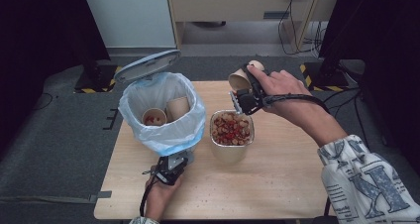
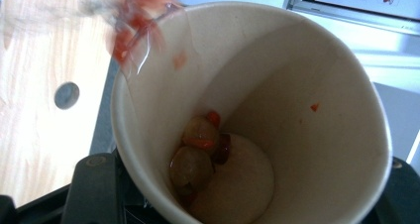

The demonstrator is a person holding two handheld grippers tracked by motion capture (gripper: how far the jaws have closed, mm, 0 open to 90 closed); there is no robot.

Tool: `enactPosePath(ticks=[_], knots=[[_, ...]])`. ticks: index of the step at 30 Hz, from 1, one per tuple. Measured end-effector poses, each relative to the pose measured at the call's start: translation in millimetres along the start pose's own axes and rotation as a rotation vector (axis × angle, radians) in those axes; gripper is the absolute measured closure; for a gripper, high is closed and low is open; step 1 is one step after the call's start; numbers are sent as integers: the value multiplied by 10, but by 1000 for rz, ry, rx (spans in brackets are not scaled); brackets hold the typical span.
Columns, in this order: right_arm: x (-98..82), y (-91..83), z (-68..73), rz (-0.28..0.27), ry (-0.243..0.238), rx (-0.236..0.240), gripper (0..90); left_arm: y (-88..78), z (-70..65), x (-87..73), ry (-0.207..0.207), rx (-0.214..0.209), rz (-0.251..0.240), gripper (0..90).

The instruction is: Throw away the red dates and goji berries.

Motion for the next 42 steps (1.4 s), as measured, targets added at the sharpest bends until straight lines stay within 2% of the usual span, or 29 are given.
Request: enactPosePath(ticks=[3, 7, 8, 10, 11, 22, 23, 27, 28, 30, 42], knots=[[8, 4, -14, 2, -28, -3, 341, 2, 1, 0, 0, -2, -2, 899], [7, 3, -20, 1, -26, -7, 342, 2, 1, 0, 0, 0, -1, 899], [4, 2, -20, 5, -32, -6, 342, 9, -13, 3, -16, -5, -15, 899], [3, 5, -18, 3, -33, -11, 342, 9, -14, 4, -15, -5, -14, 899], [2, 4, -16, 5, -38, -10, 342, 2, 0, 1, 2, -2, 0, 899], [19, 4, 2, 16, -86, -10, 346, 0, -1, 1, 3, -1, 1, 899], [23, 9, -10, 20, -111, -13, 346, 0, -1, 1, 2, 0, 1, 899], [28, 5, -29, 26, -113, -17, 347, 1, -3, 1, -1, -1, -2, 899], [30, 8, -34, 21, -117, -20, 346, 9, -16, 4, -15, -6, -15, 899], [29, 7, -39, 23, -121, -21, 347, 0, 0, 0, 5, -3, 2, 899], [-6, -55, -170, 35, -130, -37, 349, 0, -3, 1, 1, -3, 1, 899]])
Point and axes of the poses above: each handheld gripper's, and its own axes: y roughly forward along the jaws, x roughly out of its top, z roughly to its left, the point moved 4 cm from there along y, roughly forward along the jaws, and after that the axes turned 6 degrees about -z, right-handed, at the moved point
